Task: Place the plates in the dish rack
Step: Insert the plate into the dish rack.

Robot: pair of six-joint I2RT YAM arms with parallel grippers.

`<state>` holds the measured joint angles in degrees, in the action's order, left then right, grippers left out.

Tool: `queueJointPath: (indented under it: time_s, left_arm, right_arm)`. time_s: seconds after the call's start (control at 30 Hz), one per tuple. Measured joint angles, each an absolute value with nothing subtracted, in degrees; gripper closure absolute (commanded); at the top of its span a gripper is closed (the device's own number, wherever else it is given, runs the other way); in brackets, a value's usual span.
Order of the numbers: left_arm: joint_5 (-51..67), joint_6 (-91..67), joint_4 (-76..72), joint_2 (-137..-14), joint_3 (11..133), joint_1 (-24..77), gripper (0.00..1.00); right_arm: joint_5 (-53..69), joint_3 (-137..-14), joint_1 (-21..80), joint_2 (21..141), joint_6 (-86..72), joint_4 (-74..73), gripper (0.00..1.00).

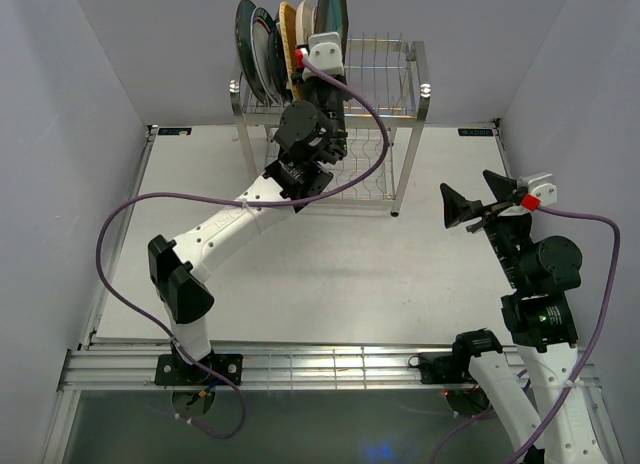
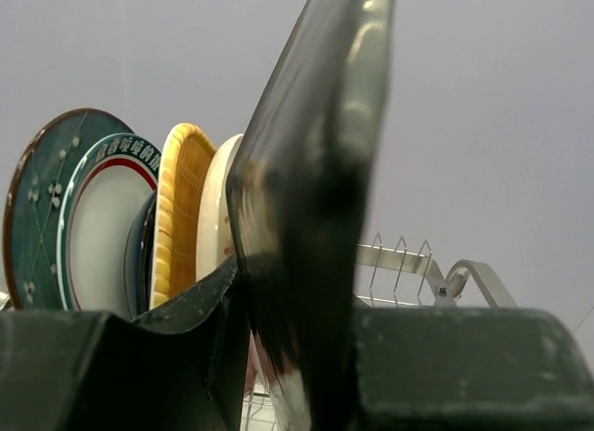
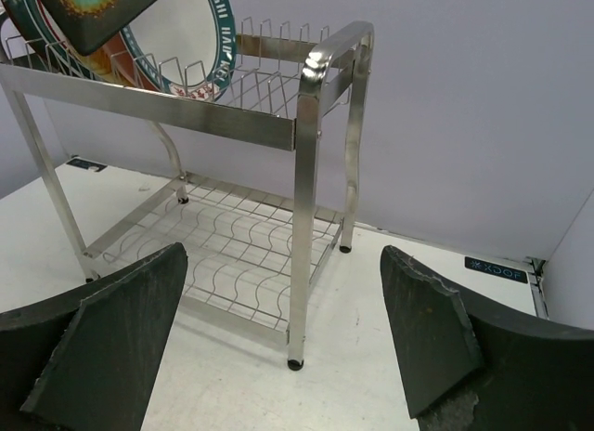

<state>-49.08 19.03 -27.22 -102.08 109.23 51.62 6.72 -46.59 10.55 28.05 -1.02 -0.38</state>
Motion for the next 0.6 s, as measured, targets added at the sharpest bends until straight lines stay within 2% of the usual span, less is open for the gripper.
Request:
queueJointPath:
  time_s: [0.6]
  left_arm:
    - [-52.31, 22.22, -24.56, -113.06, 122.89, 51.66, 1.00]
  right_arm:
    - [4.82, -46.22, 11.90, 28.08, -1.02, -0.30, 0.10]
